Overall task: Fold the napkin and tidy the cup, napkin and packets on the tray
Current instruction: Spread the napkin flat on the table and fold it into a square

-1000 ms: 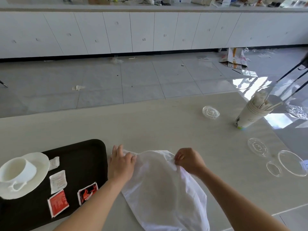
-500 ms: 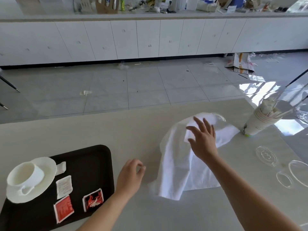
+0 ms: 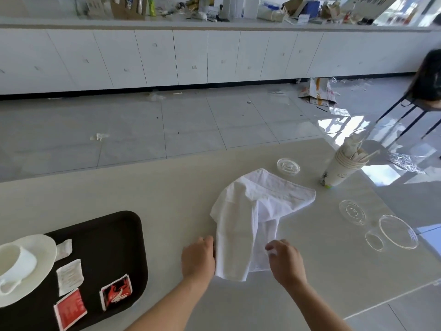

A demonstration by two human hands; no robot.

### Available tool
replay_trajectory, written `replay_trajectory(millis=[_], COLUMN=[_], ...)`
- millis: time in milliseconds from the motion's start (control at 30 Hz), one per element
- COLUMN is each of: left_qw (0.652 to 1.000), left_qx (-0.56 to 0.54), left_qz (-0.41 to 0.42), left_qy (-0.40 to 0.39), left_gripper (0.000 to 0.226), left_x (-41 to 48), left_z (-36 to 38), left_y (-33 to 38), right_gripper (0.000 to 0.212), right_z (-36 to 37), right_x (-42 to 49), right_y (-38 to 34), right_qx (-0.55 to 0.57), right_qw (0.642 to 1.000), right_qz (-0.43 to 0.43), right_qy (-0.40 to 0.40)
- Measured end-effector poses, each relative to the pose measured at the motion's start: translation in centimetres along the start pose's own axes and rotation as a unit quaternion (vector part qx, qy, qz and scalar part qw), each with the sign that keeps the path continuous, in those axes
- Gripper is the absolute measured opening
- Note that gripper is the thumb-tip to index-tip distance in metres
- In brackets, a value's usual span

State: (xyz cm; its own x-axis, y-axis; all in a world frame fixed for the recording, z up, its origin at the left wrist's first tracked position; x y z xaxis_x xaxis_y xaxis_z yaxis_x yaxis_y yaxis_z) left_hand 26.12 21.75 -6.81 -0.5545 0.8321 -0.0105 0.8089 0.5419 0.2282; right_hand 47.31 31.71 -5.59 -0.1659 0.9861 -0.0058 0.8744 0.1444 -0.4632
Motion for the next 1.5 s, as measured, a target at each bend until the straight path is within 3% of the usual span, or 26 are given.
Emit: replay_trajectory(millis=[67,167,233,367,433,533,567,667,733,800,867,900,967,1033,1133,1200,1233,1300,1333,1367,1433,1500], left_qw=[0.998,0.982,0.98,0.995,0.993,0.981,0.977,0.962,0.961,0.969,0.963,0.962,0.977,0.987,0.982,0.943,0.893,0.76,0.72,0.707,0.718,0.728], left_qx=[-0.052,-0.126,-0.096,0.07,0.073,-0.01,-0.021,0.05,0.089,0.066,-0.013,-0.042,-0.081,-0.098,-0.114,-0.238,-0.337,-0.505,-0.548,-0.572,-0.584,-0.582], left_qz=[-0.022,-0.121,-0.133,0.025,0.072,0.174,0.208,0.254,0.236,0.232,0.245,0.214,0.077,-0.085,-0.149,-0.222,-0.28,-0.371,-0.378,-0.361,-0.314,-0.305], left_qy=[0.002,0.073,0.11,0.067,0.059,0.084,0.049,-0.091,-0.109,-0.047,0.107,0.165,0.182,0.096,-0.035,-0.073,-0.101,-0.174,-0.196,-0.207,-0.21,-0.195], left_gripper=[0.014,0.008,0.012,0.028,0.031,0.031,0.034,0.056,0.064,0.054,0.03,0.028,0.018,0.032,0.045,0.046,0.049,0.055,0.052,0.043,0.023,0.022], left_x=[0.0,-0.1,-0.9,-3.6,-3.6,-1.7,-1.2,-0.8,-1.6,-2.9,-3.3,-2.7,-0.2,2.6,5.3,6.5,6.8,7.0,7.0,7.0,6.7,6.4], left_z=[-0.7,-3.1,-4.6,-5.1,-4.5,-3.8,-3.2,-0.7,0.3,-0.5,-2.0,-2.6,-3.2,-3.0,-2.1,-1.8,-1.7,-1.4,-1.3,-1.3,-1.7,-1.8], left_y=[-0.9,-5.0,-7.9,-8.9,-7.7,-4.2,-3.0,-1.6,-2.8,-3.9,-4.7,-5.2,-5.8,-5.6,-3.1,-1.8,-1.2,-0.3,0.1,0.4,1.0,1.2], right_gripper=[0.033,0.023,0.02,0.023,0.02,0.02,0.028,0.059,0.067,0.072,0.08,0.084,0.089,0.088,0.086,0.086,0.086,0.083,0.081,0.08,0.077,0.076], right_z=[-1.6,-5.0,-6.0,-5.0,-4.9,-4.2,-3.3,0.6,2.4,2.9,2.6,2.3,1.7,1.7,1.8,2.0,2.1,2.1,2.1,2.0,2.0,2.1], right_x=[0.0,0.2,-0.2,-1.2,-0.7,0.7,0.9,0.8,0.3,-0.5,-1.1,-1.2,-1.0,-0.5,-0.1,-0.1,-0.1,-0.3,-0.4,-0.5,-0.6,-0.6], right_y=[0.4,2.0,3.1,4.8,4.4,1.6,0.7,-0.2,0.8,2.5,4.6,5.5,6.5,6.0,5.3,5.5,5.6,5.4,5.3,5.2,5.0,5.0], right_qx=[-0.003,-0.023,-0.064,-0.186,-0.216,-0.138,-0.118,-0.131,-0.131,-0.115,-0.107,-0.094,-0.064,-0.064,-0.074,-0.087,-0.091,-0.083,-0.078,-0.074,-0.074,-0.076], right_qw=[1.0,0.998,0.997,0.976,0.975,0.983,0.984,0.982,0.977,0.973,0.971,0.974,0.981,0.981,0.978,0.977,0.977,0.979,0.98,0.981,0.98,0.98], right_qz=[0.01,0.044,0.048,0.014,0.007,-0.07,-0.101,-0.136,-0.151,-0.187,-0.208,-0.201,-0.181,-0.184,-0.195,-0.196,-0.193,-0.184,-0.182,-0.181,-0.183,-0.185], right_qy=[-0.001,0.041,0.01,-0.113,-0.049,0.096,0.09,-0.027,-0.072,-0.074,-0.05,-0.035,-0.016,-0.015,-0.016,-0.02,-0.022,-0.014,-0.006,0.002,0.011,0.016])
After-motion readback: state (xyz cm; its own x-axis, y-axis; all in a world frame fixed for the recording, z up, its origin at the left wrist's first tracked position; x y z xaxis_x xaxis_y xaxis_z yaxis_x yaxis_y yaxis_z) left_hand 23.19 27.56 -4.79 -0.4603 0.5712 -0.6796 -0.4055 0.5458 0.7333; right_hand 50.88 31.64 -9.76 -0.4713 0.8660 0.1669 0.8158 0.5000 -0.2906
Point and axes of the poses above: each hand's wrist, its own x-axis towards the middle knuckle, its own z-axis out of the palm, y = z × x, the point moved 4 cm from there along x, towards the middle knuckle, and after that the axes turned 12 degrees about y, right-handed, at the moved point
